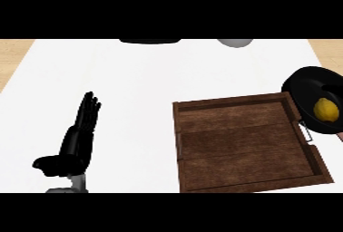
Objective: Pick the lemon from the tray and place it in the pot
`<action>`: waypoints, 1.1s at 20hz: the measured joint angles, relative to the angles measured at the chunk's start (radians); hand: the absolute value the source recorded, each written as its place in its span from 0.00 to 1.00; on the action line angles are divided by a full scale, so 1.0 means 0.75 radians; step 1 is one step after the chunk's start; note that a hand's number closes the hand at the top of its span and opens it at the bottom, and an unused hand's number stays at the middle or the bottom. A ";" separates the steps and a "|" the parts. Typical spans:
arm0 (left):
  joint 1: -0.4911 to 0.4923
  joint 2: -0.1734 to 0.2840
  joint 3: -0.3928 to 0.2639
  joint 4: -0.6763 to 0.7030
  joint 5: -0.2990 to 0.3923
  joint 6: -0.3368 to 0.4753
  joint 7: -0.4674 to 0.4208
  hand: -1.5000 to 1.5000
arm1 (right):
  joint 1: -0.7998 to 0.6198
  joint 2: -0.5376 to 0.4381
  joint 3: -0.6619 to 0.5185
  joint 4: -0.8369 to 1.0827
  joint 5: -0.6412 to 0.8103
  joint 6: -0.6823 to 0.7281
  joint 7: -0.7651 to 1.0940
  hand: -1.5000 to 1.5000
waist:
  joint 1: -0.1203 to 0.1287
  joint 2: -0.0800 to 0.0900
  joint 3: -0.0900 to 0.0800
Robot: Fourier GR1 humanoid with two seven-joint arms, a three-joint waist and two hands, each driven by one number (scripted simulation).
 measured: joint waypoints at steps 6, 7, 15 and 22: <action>-0.009 0.004 0.009 0.010 0.008 -0.011 0.001 0.50 | 0.019 -0.148 -0.137 0.143 -0.151 0.070 -0.093 0.00 | 0.008 0.004 0.000; -0.010 -0.006 -0.002 0.009 0.002 -0.006 0.000 0.50 | 0.024 -0.171 -0.153 0.167 -0.167 0.077 -0.114 0.00 | 0.011 0.006 0.000; -0.016 0.000 0.001 -0.012 0.005 -0.015 0.015 0.50 | 0.101 -0.340 -0.238 0.291 -0.271 0.186 -0.282 0.00 | 0.021 0.010 0.002; -0.037 0.009 0.018 0.010 0.013 -0.026 0.012 0.50 | 0.171 -0.431 -0.266 0.353 -0.314 0.244 -0.360 0.00 | 0.024 0.013 0.003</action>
